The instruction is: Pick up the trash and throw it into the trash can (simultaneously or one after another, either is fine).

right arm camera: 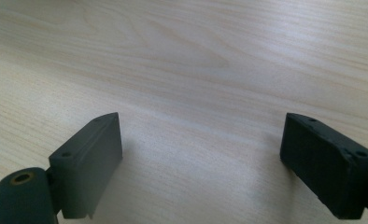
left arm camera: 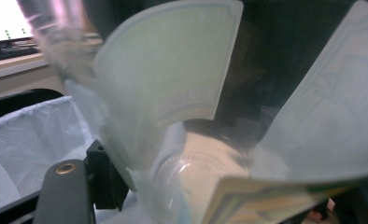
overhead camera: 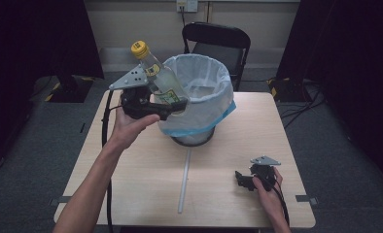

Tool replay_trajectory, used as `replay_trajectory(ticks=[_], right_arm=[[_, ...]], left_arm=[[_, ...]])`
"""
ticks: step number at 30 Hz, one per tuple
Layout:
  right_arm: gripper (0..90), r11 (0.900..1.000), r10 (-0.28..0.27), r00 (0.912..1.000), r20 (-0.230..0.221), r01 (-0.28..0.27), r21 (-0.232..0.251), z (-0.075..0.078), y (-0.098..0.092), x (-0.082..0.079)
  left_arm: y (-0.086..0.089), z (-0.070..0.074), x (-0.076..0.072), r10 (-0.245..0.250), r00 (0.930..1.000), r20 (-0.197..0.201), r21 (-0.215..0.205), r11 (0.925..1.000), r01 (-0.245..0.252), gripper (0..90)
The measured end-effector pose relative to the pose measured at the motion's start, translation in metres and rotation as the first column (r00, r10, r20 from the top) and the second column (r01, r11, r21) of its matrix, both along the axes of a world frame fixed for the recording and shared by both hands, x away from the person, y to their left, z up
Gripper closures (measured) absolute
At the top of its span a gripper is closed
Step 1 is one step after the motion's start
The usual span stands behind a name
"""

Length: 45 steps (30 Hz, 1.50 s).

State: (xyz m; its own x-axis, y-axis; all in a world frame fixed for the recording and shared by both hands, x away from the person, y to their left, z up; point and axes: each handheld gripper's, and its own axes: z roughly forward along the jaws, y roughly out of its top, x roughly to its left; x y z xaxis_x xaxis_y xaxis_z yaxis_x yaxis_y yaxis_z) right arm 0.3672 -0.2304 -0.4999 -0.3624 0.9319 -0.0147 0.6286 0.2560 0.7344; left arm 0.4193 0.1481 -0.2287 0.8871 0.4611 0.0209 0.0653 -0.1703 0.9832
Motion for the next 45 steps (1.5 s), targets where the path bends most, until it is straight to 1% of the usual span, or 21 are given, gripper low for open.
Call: replay_trajectory(ticks=[2, 4, 6, 10, 12, 14, 19, 21, 27, 28, 29, 30, 35, 36, 37, 38, 41, 42, 43, 44, 45], right_arm=[[12.0, 1.0, 0.001, 1.0, 0.0, -0.001, 0.0, 0.0, 0.0, 0.0], [12.0, 1.0, 0.001, 1.0, 0.0, -0.001, 0.0, 0.0, 0.0, 0.0], [12.1, 1.0, 0.002, 1.0, 0.001, -0.002, -0.001, 0.0, 0.0, 0.0], [12.1, 1.0, 0.002, 1.0, 0.001, -0.002, 0.0, 0.0, 0.0, 0.0], [12.1, 1.0, 0.001, 1.0, 0.0, -0.001, 0.0, 0.0, 0.0, 0.0], [12.0, 1.0, 0.001, 1.0, -0.001, -0.001, 0.001, 0.0, 0.0, 0.0], [12.1, 1.0, 0.001, 1.0, -0.001, -0.001, 0.001, 0.0, 0.0, 0.0], [12.1, 1.0, 0.0, 1.0, -0.001, 0.0, 0.001, 0.0, 0.0, 0.0], [12.0, 1.0, 0.0, 1.0, -0.001, 0.0, 0.001, 0.0, 0.0, 0.0], [12.0, 1.0, 0.0, 1.0, -0.001, 0.0, 0.001, 0.0, 0.0, 0.0], [12.0, 1.0, 0.0, 1.0, -0.001, 0.0, 0.001, 0.0, 0.0, 0.0], [12.0, 1.0, 0.001, 1.0, -0.001, -0.001, 0.001, 0.0, 0.0, 0.0], [12.0, 1.0, 0.001, 1.0, -0.001, -0.001, 0.001, 0.0, 0.0, 0.0], [12.1, 1.0, 0.0, 1.0, -0.001, 0.0, 0.001, 0.0, 0.0, 0.0], [12.1, 1.0, 0.0, 1.0, -0.001, 0.0, 0.001, 0.0, 0.0, 0.0], [12.0, 1.0, 0.001, 1.0, -0.001, -0.001, 0.001, 0.0, 0.0, 0.0], [12.1, 1.0, 0.001, 1.0, -0.001, -0.001, 0.0, 0.0, 0.0, 0.0], [12.1, 1.0, -0.001, 1.0, -0.001, 0.001, 0.002, 0.0, 0.0, 0.0], [12.1, 1.0, -0.001, 1.0, -0.001, 0.001, 0.002, 0.0, 0.0, 0.0], [12.0, 1.0, -0.001, 1.0, -0.001, 0.001, 0.002, 0.0, 0.0, 0.0], [12.0, 1.0, -0.001, 1.0, -0.001, 0.001, 0.002, 0.0, 0.0, 0.0]], left_arm=[[-0.001, 0.003, 0.005, 0.003, 1.0, 0.0, 0.0, 1.0, -0.003, 28.1], [-0.003, 0.007, 0.012, 0.008, 0.9999, 0.01, 0.026, 0.9996, -0.008, 28.1], [-0.006, 0.008, 0.022, 0.006, 1.0, 0.0, 0.017, 0.9998, -0.006, 28.1], [-0.01, 0.008, 0.031, 0.021, 0.9998, 0.005, 0.031, 0.9993, -0.021, 28.1], [-0.013, 0.008, 0.039, 0.049, 0.9988, 0.003, 0.027, 0.9985, -0.049, 28.1], [-0.013, 0.009, 0.042, 0.045, 0.999, 0.003, 0.027, 0.9986, -0.045, 28.2], [-0.019, 0.01, 0.056, 0.076, 0.9971, -0.006, 0.037, 0.9964, -0.076, 28.1], [-0.021, 0.011, 0.062, 0.072, 0.9974, -0.011, 0.036, 0.9968, -0.072, 28.1], [-0.027, 0.011, 0.078, 0.097, 0.9947, -0.035, 0.057, 0.9938, -0.095, 28.1], [-0.03, 0.012, 0.083, 0.108, 0.9933, -0.041, 0.082, 0.9911, -0.104, 28.1], [-0.03, 0.012, 0.083, 0.108, 0.9933, -0.041, 0.082, 0.9911, -0.104, 28.1], [-0.033, 0.011, 0.088, 0.121, 0.9917, -0.043, 0.108, 0.9874, -0.116, 28.0], [-0.036, 0.009, 0.097, 0.127, 0.9901, -0.061, 0.121, 0.9856, -0.119, 28.0], [-0.037, 0.008, 0.1, 0.111, 0.9907, -0.078, 0.12, 0.9876, -0.102, 28.0], [-0.037, 0.008, 0.1, 0.111, 0.9907, -0.078, 0.12, 0.9876, -0.102, 27.8], [-0.038, 0.01, 0.102, 0.129, 0.9891, -0.071, 0.135, 0.9837, -0.119, 27.6], [-0.038, 0.013, 0.104, 0.122, 0.9896, -0.076, 0.118, 0.9866, -0.113, 27.9], [-0.036, 0.017, 0.103, 0.105, 0.9918, -0.073, 0.08, 0.9919, -0.099, 34.2], [-0.036, 0.017, 0.103, 0.105, 0.9918, -0.073, 0.08, 0.9919, -0.099, 39.9], [-0.034, 0.022, 0.101, 0.101, 0.9923, -0.072, 0.05, 0.994, -0.097, 35.8], [-0.034, 0.022, 0.101, 0.101, 0.9923, -0.072, 0.05, 0.994, -0.097, 33.1]])
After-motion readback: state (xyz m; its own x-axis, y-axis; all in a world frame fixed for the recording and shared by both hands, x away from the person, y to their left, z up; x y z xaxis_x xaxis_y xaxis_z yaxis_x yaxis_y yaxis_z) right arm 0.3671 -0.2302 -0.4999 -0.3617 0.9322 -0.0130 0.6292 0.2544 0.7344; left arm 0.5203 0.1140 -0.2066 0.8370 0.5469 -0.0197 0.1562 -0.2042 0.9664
